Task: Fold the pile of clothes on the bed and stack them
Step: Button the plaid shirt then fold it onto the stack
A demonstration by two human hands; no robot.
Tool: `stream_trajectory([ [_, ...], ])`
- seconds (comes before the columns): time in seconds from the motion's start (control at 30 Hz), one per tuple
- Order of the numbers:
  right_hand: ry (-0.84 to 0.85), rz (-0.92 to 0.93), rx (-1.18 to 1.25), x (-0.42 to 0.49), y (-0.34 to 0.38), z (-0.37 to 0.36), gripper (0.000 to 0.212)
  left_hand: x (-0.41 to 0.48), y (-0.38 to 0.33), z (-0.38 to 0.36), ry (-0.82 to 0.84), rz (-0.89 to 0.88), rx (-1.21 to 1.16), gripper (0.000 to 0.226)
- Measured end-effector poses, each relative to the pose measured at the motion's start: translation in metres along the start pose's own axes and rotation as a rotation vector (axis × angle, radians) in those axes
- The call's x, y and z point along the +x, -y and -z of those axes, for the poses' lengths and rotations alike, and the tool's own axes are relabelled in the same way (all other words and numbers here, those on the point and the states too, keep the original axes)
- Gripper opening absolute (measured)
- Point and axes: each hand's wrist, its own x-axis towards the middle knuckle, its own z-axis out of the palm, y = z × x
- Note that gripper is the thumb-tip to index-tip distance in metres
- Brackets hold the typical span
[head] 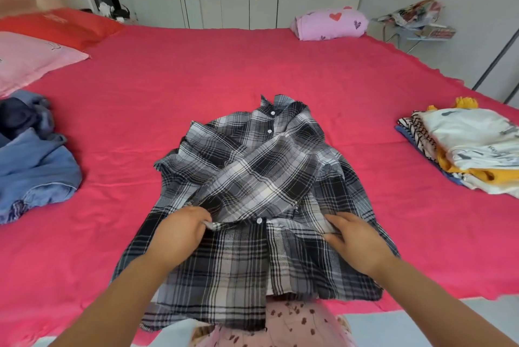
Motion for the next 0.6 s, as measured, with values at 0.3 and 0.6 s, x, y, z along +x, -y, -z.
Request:
stream_trajectory([
  [0.3, -0.143, -0.179, 0.159, -0.033, -0.029, 0.003, 0.039, -0.007, -0.078, -0.003, -0.056, -0.218, -0.096, 0.044],
  [0.6, -0.088, -0.266, 0.215, -0.021, -0.033, 0.011, 0.041, 0.012, -0.131, -0.029, 0.198, -0.252, 0.012, 0.050],
])
